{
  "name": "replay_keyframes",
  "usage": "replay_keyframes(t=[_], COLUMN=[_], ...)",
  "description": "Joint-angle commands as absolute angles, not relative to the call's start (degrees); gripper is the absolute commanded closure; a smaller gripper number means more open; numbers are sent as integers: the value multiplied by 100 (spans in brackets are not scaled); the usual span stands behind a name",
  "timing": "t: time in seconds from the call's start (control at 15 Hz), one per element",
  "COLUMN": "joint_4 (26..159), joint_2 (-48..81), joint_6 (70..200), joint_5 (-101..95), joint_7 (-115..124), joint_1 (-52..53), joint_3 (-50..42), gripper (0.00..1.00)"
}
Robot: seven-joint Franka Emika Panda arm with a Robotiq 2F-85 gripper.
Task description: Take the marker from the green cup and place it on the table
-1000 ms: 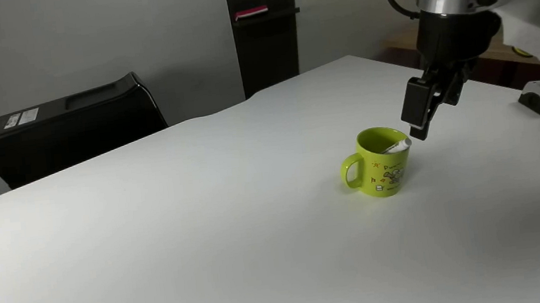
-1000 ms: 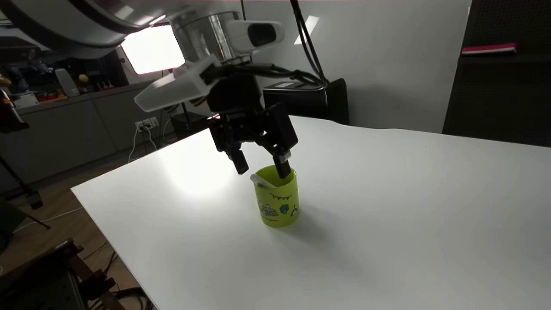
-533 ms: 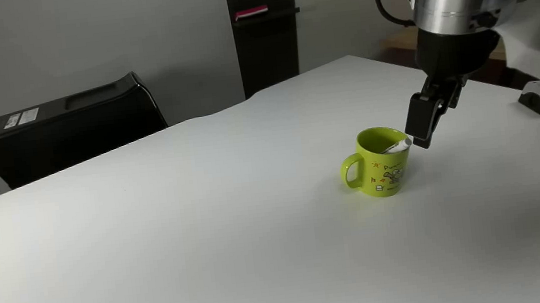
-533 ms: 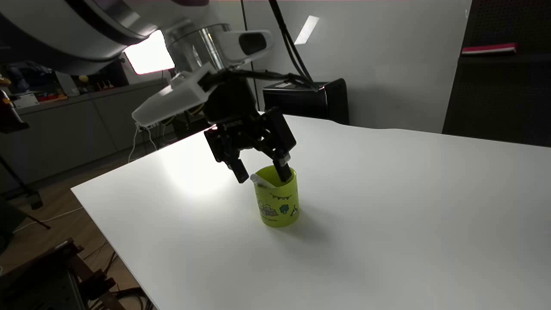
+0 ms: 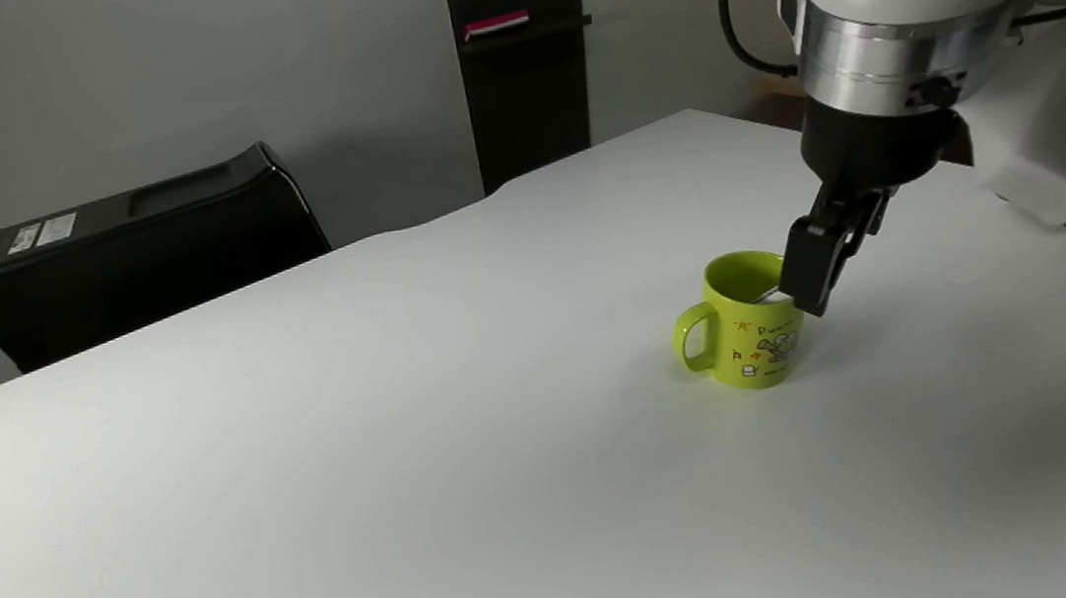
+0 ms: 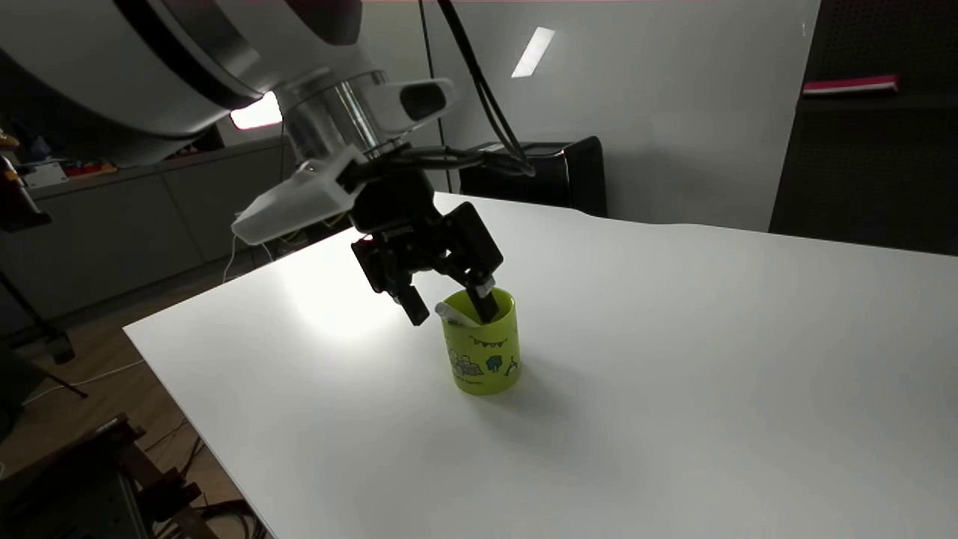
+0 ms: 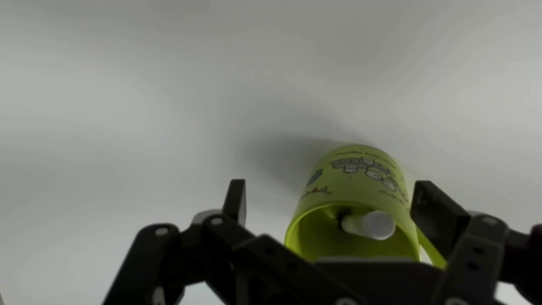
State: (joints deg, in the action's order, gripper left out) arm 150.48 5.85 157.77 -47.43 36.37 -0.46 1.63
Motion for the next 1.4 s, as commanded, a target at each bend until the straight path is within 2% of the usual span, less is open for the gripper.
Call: replay_keyframes(t=[0.0,0.53,0.6,0.67,0.73,1.33], joint_4=[14838,14586,14563,14540,14513,14329], joint_2=[773,1001,1036,1062,1095,1374], joint_6=[15838,15774,15767,15750,15719,15409], joint_5=[-5193,-5865,-5894,-5927,-5938,-5948], joint_7=[4176,4689,4703,4741,4746,4823], joint_1=[22,34,32,34,36,98], joint_3=[108,92,96,95,99,91], gripper=[0,0,25,25,31,95])
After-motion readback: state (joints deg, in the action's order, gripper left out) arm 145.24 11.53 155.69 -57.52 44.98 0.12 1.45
